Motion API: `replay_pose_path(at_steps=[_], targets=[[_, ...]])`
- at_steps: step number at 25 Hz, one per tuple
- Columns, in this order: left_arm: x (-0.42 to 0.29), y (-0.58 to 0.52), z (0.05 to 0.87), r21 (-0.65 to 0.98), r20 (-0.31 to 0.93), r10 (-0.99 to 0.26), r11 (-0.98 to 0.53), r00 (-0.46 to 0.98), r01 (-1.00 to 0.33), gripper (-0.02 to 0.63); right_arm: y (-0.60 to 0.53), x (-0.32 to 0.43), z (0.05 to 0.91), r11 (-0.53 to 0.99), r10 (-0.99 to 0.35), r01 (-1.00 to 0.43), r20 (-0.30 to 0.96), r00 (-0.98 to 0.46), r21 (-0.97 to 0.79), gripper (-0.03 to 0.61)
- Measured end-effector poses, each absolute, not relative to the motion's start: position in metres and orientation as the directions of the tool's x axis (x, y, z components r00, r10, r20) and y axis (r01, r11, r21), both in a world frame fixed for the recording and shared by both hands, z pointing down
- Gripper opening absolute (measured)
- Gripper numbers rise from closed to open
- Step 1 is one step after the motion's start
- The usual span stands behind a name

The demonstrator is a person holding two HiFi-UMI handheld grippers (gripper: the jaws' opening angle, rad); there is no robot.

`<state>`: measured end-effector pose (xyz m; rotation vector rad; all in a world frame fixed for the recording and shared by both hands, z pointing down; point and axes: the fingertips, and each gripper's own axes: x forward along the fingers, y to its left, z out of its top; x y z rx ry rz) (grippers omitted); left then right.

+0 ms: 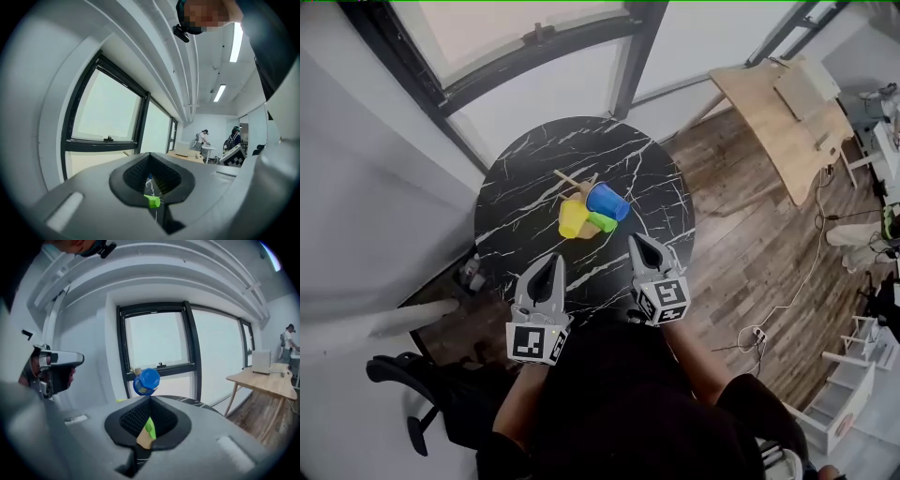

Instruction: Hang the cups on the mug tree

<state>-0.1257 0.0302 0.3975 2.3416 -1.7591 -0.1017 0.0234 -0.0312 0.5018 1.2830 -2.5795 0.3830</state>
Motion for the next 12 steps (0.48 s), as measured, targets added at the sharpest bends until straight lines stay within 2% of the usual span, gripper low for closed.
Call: replay_pose_path(at_steps=[7, 12], targets=[[-0.112, 0.043, 0.406, 0.183, 0.098, -0.946, -0.287, 0.308, -0.94, 0.0, 0.015, 0.022, 0.45, 0.594, -0.761, -0.787, 0.201, -0.617, -0.165, -0.003], [-0.11, 0.045, 0.415, 0.199, 0.096, -0.942, -0.298, 0.321, -0.933, 0.0, 0.025, 0.016, 0.45, 0.597, -0.748, -0.772, 0.197, -0.634, -0.217, -0.003]])
